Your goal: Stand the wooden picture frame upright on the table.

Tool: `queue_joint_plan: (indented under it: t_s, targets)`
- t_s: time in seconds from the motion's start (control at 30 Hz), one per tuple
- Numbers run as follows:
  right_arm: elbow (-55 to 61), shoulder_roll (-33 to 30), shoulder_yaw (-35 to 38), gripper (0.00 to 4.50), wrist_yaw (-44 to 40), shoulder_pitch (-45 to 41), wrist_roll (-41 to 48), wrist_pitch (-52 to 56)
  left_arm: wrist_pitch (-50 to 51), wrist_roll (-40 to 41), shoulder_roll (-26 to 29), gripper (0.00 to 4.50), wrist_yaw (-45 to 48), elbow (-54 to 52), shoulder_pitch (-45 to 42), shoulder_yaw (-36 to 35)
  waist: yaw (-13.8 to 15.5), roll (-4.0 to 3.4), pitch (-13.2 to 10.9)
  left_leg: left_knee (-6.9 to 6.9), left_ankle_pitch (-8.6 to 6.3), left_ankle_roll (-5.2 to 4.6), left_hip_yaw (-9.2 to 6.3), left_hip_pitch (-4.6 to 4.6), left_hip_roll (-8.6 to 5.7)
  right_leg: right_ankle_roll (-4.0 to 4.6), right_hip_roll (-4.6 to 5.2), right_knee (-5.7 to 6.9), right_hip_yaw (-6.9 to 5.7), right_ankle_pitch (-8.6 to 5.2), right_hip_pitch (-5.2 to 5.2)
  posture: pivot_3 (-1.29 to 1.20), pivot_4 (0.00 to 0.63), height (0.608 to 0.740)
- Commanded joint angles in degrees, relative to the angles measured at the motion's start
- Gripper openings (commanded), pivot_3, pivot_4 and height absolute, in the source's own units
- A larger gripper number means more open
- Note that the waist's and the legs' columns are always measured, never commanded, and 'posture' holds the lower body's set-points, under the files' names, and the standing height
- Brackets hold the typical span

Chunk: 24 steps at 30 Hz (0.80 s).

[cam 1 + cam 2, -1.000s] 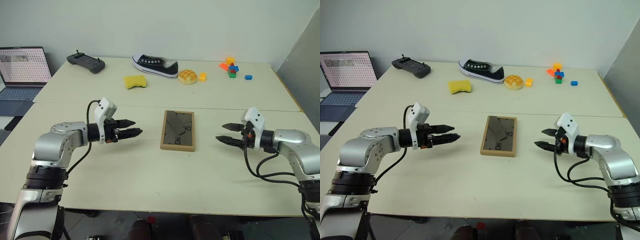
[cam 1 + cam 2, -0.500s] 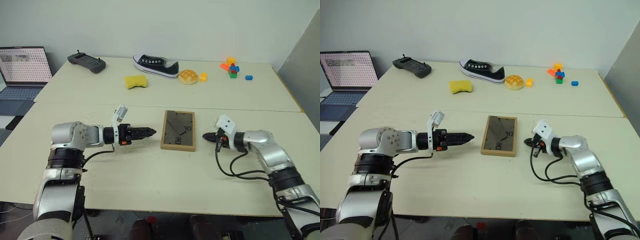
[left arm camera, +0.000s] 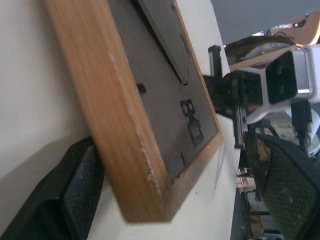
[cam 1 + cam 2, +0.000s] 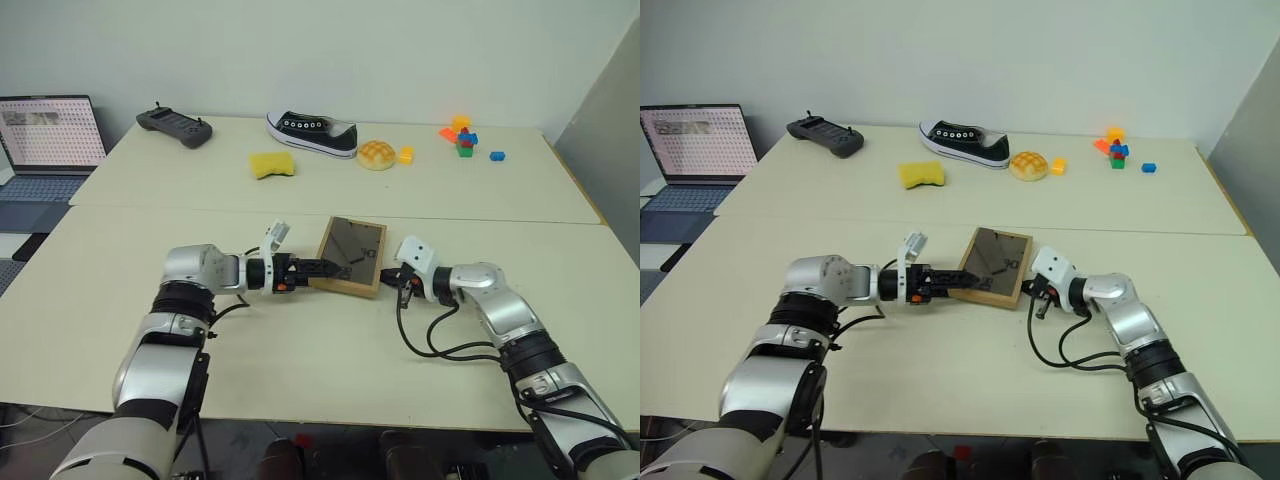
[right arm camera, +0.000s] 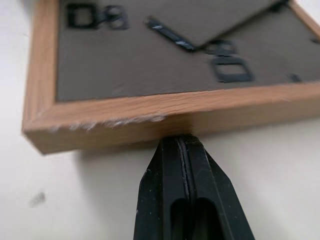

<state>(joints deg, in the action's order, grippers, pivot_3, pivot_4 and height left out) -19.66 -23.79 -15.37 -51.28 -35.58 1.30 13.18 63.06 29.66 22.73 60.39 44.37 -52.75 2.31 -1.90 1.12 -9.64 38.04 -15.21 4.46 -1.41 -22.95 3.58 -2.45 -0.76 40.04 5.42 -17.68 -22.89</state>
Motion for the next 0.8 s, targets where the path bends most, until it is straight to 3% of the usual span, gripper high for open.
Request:
queue_joint_plan:
  t_s: [0.03, 0.17, 0.5, 0.67, 0.8]
  targets:
    - [3.2, -0.3, 0.4, 0.0, -0.1, 0.0, -0.2, -0.7, -3.4, -3.2, -2.7, 4.46, 0.4, 4.1, 0.2, 1.8, 0.2, 0.01, 0.0, 0.01, -0.03, -0.06, -0.01, 0.01, -0.02, 0.0, 0.02, -0.03, -0.04, 0.0, 0.05, 0.0, 0.15, 0.74]
    - [3.4, -0.6, 0.4, 0.0, 0.2, 0.6, -0.7, -0.7, -5.8, -3.5, -4.5, 4.46, 0.8, 5.5, 0.2, 0.2, 0.3, -0.01, 0.0, 0.02, -0.08, -0.14, -0.09, 0.11, -0.02, 0.0, 0.04, -0.07, -0.14, 0.0, 0.24, 0.0, 0.15, 0.74]
    - [5.1, -3.2, 2.4, 0.0, 1.6, 2.4, -1.3, -0.6, -4.0, -1.0, -3.7, 2.59, -0.4, 5.4, -1.7, -6.4, -0.1, 0.0, 0.0, -0.02, -0.09, -0.16, -0.14, 0.11, 0.0, -0.01, 0.03, -0.11, -0.19, -0.01, 0.25, 0.0, 0.15, 0.74]
    - [9.3, -7.9, 5.5, 0.0, 1.5, 4.4, -0.4, 0.9, -0.1, 1.7, -4.5, 1.59, -3.4, 0.4, -0.1, -10.6, -0.1, 0.0, 0.0, -0.02, -0.09, -0.17, -0.13, 0.08, 0.01, -0.01, 0.01, -0.1, -0.17, -0.01, 0.2, 0.0, 0.15, 0.74]
    - [13.6, -10.2, 10.0, 0.0, 2.3, 4.2, 2.4, 4.6, 3.4, 4.0, -5.7, 1.31, -6.6, -8.1, 2.6, -12.1, -0.1, 0.0, 0.0, -0.04, -0.09, -0.17, -0.12, 0.06, 0.01, -0.01, 0.02, -0.1, -0.12, -0.01, 0.18, 0.0, 0.15, 0.74]
